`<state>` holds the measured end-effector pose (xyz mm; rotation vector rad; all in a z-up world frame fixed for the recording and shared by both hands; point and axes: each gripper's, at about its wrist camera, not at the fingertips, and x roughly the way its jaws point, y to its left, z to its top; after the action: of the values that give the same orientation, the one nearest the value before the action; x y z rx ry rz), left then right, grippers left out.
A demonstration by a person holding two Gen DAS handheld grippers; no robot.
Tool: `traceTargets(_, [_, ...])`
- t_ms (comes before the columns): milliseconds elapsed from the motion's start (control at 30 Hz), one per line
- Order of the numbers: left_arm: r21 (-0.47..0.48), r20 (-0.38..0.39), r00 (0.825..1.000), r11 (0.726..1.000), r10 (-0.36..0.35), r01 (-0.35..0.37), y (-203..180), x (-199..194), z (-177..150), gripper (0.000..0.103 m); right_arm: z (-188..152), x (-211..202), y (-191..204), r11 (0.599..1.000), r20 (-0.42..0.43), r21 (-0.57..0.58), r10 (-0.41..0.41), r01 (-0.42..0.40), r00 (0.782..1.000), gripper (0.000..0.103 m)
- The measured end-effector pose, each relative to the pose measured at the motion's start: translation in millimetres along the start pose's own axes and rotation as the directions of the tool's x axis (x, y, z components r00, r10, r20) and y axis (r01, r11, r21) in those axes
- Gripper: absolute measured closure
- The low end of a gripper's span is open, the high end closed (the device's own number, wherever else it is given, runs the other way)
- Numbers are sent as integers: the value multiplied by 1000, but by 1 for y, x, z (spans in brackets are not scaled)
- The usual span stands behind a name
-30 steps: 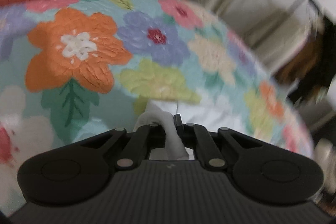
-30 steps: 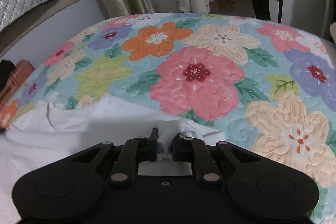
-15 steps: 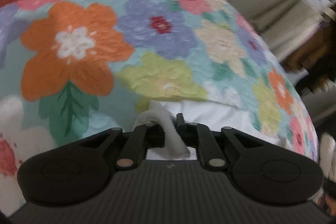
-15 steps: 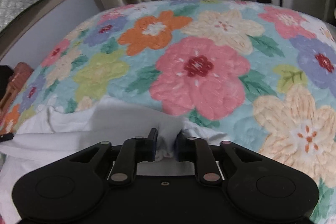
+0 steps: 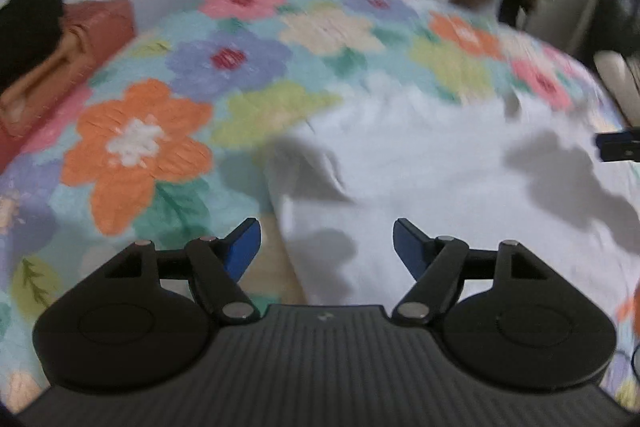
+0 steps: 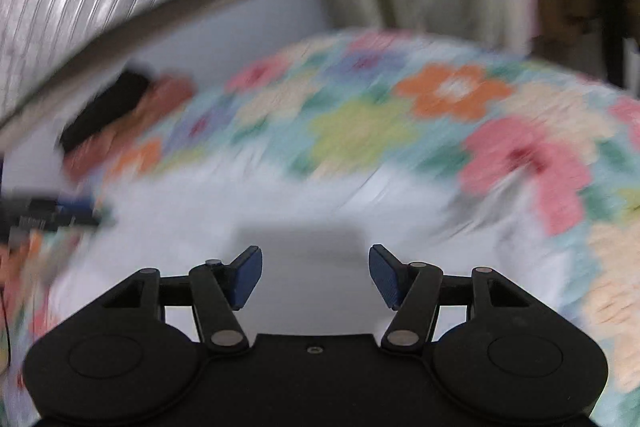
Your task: Fold clothes
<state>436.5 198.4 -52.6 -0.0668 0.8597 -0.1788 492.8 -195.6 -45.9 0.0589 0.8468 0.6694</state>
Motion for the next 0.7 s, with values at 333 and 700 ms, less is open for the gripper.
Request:
traceTargets(333, [-47, -205, 949, 971, -240, 235, -30, 52, 23, 29, -4, 71, 42, 980, -82, -181, -104, 88, 991, 37])
traceTargets(700, [-163, -8, 1000, 986, 26, -27, -23, 92, 74, 30, 45, 100, 42, 967, 82, -163, -183, 194, 980, 48])
